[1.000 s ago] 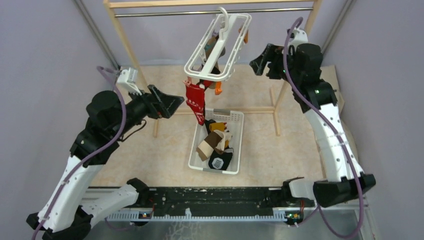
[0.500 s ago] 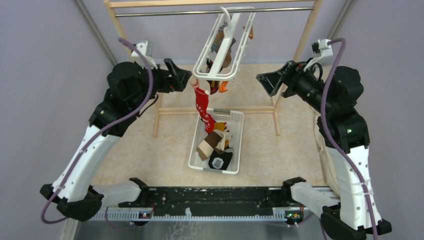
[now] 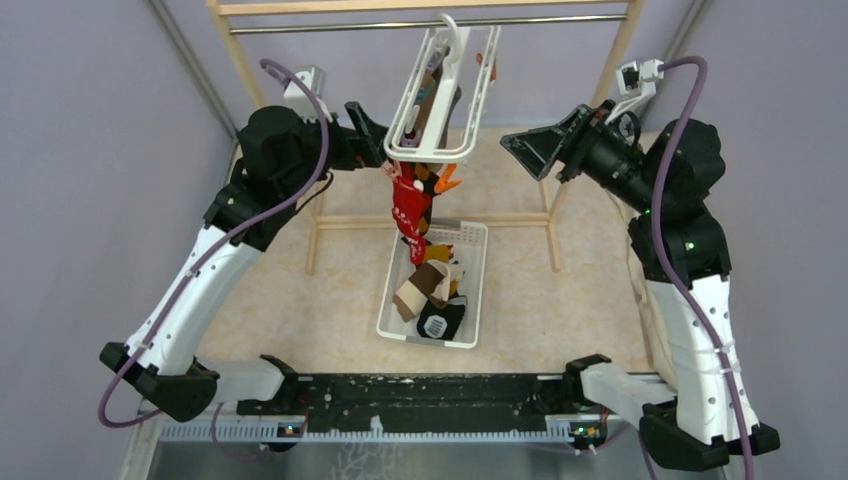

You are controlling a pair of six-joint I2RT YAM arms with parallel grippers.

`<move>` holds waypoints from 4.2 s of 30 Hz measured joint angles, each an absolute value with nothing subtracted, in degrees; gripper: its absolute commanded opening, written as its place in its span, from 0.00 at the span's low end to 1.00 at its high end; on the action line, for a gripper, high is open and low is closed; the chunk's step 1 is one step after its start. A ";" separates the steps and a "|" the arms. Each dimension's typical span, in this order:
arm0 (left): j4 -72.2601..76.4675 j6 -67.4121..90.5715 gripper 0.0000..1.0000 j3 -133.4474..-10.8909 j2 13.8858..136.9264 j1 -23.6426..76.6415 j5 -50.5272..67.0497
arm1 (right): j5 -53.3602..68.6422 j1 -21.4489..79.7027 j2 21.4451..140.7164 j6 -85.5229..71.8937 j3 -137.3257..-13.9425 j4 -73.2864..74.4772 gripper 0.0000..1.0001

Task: Remove the socks clipped to the hanger
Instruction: Adjust the hanger on the clothesline.

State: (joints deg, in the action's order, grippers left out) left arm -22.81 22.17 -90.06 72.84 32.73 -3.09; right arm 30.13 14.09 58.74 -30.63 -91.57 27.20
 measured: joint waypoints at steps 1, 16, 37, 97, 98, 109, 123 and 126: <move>-22.46 22.46 0.99 -90.06 72.84 32.73 -2.46 | 30.13 14.09 59.09 -30.81 -91.55 27.18 0.72; -20.32 26.85 0.99 -89.54 72.36 34.87 4.14 | 13.72 19.00 63.86 -24.77 -95.42 34.46 0.68; -16.67 26.98 0.99 -97.21 83.90 46.83 2.07 | 3.95 19.00 55.68 -18.70 -99.44 45.69 0.72; -2.20 24.45 0.99 -112.57 107.70 47.37 -3.33 | 1.30 19.00 48.05 -16.03 -90.96 51.86 0.79; -1.45 24.80 0.99 -110.96 106.76 47.37 -3.25 | 1.30 19.00 47.88 -16.03 -90.67 51.83 0.80; 0.49 27.68 0.99 -99.92 96.64 47.97 -2.24 | 2.04 19.00 47.72 -16.73 -87.70 50.13 0.80; 1.19 27.83 0.99 -87.88 83.33 50.54 -3.03 | 4.69 19.00 48.01 -19.70 -85.86 46.46 0.80; 1.54 27.81 0.99 -84.66 79.40 50.92 -3.70 | 4.93 19.00 48.56 -19.73 -85.86 45.45 0.78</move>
State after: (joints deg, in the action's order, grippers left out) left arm 1.54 27.81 -84.66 79.40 50.92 -3.70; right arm 4.93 19.00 48.56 -19.73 -85.86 45.45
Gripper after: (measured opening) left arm 0.989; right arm 0.804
